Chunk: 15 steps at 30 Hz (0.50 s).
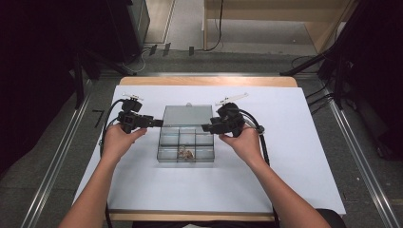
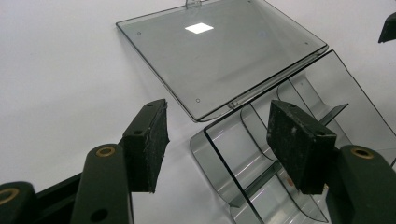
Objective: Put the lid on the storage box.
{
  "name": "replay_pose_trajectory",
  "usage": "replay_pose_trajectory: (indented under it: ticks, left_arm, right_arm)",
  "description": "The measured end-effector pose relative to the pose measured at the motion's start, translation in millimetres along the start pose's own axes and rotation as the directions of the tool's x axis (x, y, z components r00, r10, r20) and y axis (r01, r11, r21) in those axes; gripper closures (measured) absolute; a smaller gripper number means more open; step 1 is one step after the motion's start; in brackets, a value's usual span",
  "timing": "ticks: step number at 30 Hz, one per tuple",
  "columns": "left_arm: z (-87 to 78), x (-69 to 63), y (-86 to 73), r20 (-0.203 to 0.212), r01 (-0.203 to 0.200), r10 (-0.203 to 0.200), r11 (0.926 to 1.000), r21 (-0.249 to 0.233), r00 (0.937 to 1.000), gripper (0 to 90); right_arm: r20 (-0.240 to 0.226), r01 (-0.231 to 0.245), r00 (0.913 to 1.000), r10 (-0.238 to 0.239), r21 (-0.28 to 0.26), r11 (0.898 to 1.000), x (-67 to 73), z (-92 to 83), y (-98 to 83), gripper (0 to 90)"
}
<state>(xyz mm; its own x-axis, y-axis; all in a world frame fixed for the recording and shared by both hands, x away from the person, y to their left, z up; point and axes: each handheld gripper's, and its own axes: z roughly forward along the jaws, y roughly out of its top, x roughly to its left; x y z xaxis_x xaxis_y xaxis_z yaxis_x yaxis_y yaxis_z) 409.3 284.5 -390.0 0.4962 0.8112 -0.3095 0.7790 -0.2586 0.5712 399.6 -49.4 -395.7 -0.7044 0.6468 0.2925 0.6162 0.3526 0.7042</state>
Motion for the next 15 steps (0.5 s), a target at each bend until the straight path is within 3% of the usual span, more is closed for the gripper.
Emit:
replay_pose_trajectory:
  ticks: [15]
  left_arm:
    - [8.9,3.0,5.6,-0.007,0.014,-0.014,0.9999,0.009,0.9999,39.7]
  right_arm:
    - [0.05,-0.052,0.9974,0.053,-0.013,0.999,-25.6,-0.9,1.8,52.9]
